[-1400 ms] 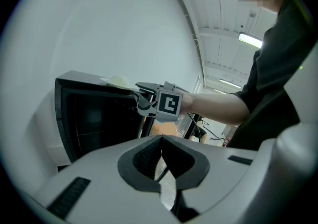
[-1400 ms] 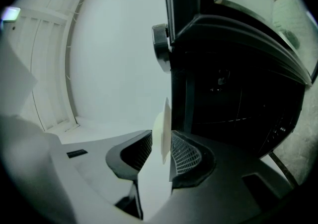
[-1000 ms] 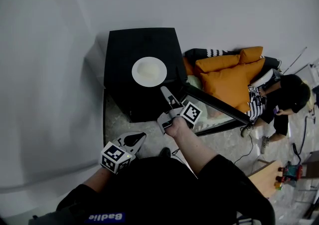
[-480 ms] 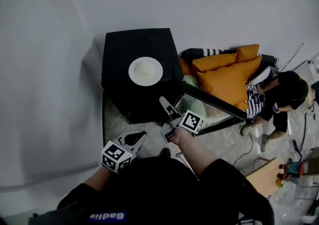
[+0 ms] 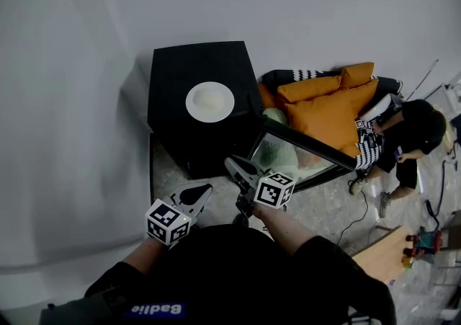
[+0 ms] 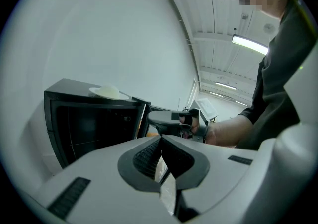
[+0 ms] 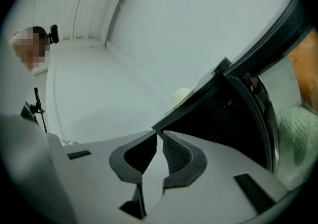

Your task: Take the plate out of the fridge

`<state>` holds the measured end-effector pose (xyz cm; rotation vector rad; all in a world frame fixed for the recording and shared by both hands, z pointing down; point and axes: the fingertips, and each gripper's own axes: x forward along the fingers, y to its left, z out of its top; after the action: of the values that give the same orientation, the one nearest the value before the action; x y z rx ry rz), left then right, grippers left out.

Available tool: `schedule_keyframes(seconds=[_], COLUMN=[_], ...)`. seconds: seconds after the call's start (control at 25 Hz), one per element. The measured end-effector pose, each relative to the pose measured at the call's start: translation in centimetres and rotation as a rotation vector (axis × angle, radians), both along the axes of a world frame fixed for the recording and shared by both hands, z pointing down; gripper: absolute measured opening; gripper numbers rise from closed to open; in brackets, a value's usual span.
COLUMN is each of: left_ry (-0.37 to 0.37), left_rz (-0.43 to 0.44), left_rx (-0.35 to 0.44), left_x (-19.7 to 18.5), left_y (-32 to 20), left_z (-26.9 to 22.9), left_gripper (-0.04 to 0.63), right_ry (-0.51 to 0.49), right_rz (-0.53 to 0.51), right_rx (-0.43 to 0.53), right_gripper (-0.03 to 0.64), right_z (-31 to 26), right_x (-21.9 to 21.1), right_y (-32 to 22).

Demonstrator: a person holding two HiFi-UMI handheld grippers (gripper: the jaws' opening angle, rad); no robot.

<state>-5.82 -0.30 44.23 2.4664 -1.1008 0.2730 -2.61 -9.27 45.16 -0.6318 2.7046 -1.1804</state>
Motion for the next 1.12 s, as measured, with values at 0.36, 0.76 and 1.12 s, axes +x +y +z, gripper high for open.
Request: schedule_keyframes(seconds=[0.36, 0.76, 1.12], left_ry=[0.015, 0.006, -0.006], left_rz=[0.001, -0.001, 0.021], left_rx=[0.021, -0.008, -0.012], left_x=[0.2, 0.0, 0.8], left_y=[0.0, 0.7, 1.3], left_z=[-1.4, -0.4, 0.0], left_gripper=[0.008, 0.008, 0.008], right_ry=[0.18, 0.309, 0.375], right_rz=[-0.144, -0.235, -0.266], right_rx=[0.287, 0.44, 0.488], right_gripper=[0.011, 0.009, 0.009], right_z=[-1.1, -0.1, -0.1], right_x=[-0.7, -1.9, -1.9], right_y=[4.3, 8.4, 9.8])
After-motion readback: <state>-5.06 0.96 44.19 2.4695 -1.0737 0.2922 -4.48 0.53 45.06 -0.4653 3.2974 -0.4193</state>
